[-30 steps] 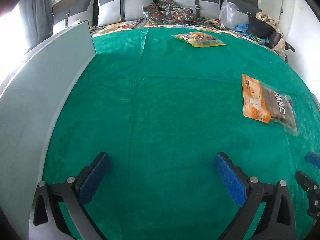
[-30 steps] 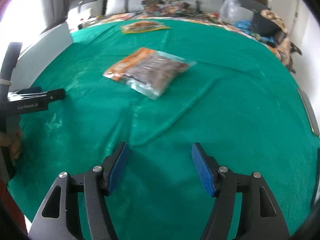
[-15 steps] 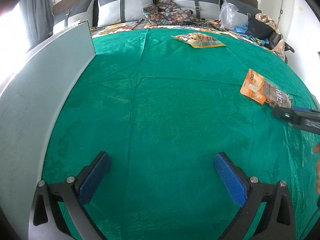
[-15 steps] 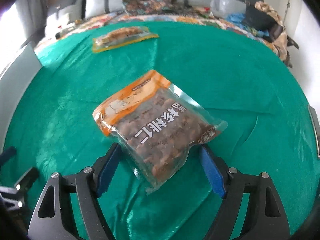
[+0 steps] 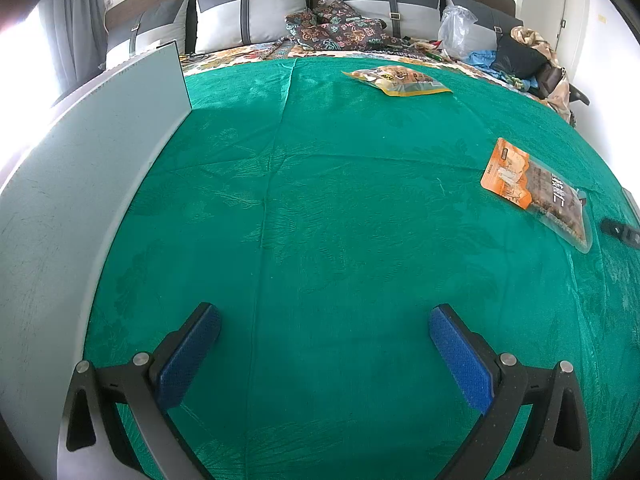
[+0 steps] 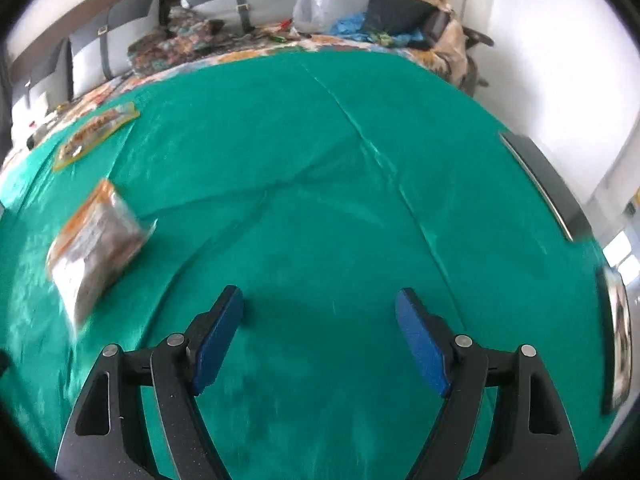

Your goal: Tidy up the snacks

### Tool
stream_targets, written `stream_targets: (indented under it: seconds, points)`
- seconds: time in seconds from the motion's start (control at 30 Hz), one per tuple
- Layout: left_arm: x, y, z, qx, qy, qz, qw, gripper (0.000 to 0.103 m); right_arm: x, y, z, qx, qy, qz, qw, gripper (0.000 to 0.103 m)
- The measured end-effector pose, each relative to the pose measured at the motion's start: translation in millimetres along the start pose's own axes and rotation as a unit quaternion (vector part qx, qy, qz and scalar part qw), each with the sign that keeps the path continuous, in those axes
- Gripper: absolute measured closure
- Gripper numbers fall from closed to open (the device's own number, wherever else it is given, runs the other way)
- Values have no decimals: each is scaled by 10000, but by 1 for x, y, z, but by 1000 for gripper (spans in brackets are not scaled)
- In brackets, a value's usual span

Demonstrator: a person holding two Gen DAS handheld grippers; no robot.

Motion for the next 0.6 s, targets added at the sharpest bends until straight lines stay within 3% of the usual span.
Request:
stream_targets:
  seconds: [0.13,0.6]
  points:
    - [0,0,0,0,0,0,10000,0,8,9,0,123,148,-27,9998,12]
    - [-1,-1,0,1,1,2,10000,0,9,9,0,119,151,-18,9998,11]
Point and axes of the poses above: each gripper's, at about its wrist camera, not at the fingertips, and y roughly the way its jaws point, z to its left, x to its top, the point moved 5 cm from there along y, roughly the way its jaws point, and after that the axes turned 10 degrees about -x, right-handed, at the moved point
